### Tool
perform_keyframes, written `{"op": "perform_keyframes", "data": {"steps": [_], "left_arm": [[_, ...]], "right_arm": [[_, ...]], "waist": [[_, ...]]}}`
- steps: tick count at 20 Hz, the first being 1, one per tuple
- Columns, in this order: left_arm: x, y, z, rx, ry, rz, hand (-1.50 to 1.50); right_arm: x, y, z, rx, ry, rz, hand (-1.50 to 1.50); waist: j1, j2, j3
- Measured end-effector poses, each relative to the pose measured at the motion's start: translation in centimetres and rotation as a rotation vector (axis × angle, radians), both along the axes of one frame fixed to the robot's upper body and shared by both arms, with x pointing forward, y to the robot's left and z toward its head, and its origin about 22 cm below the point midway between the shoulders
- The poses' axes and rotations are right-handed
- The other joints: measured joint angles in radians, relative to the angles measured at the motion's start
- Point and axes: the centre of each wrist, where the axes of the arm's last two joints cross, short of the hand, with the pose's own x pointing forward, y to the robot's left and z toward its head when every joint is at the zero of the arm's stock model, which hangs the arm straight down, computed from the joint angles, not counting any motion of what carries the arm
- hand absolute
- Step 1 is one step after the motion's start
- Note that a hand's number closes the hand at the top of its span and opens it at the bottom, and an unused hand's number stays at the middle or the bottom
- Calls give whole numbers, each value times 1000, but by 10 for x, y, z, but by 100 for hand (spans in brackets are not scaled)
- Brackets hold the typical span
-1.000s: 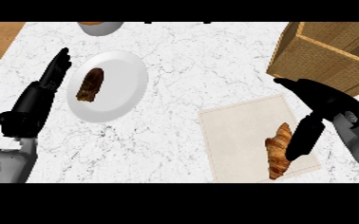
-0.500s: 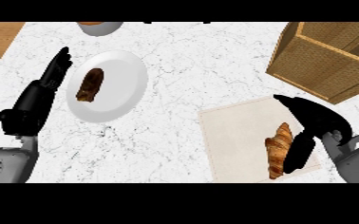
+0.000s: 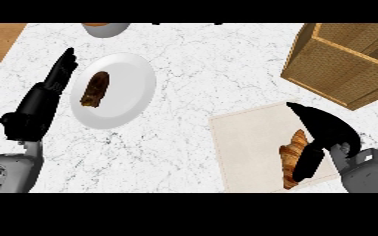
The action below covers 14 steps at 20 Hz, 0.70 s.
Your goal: Pick the croissant from the placemat and place it in the basket
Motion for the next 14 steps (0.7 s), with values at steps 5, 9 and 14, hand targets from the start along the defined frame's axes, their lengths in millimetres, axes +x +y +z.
{"op": "perform_keyframes", "data": {"steps": [5, 9, 14], "left_arm": [[1, 4, -4, 10, -1, 3, 0], [2, -1, -2, 7, -4, 0, 0], [6, 3, -6, 10, -6, 5, 0]], "right_arm": [[-4, 0, -15, 7, -3, -20, -150], [-12, -5, -17, 17, -10, -30, -150], [-13, -9, -31, 9, 7, -38, -150]], "waist": [[-1, 0, 0], [-2, 0, 0], [-2, 0, 0]]}}
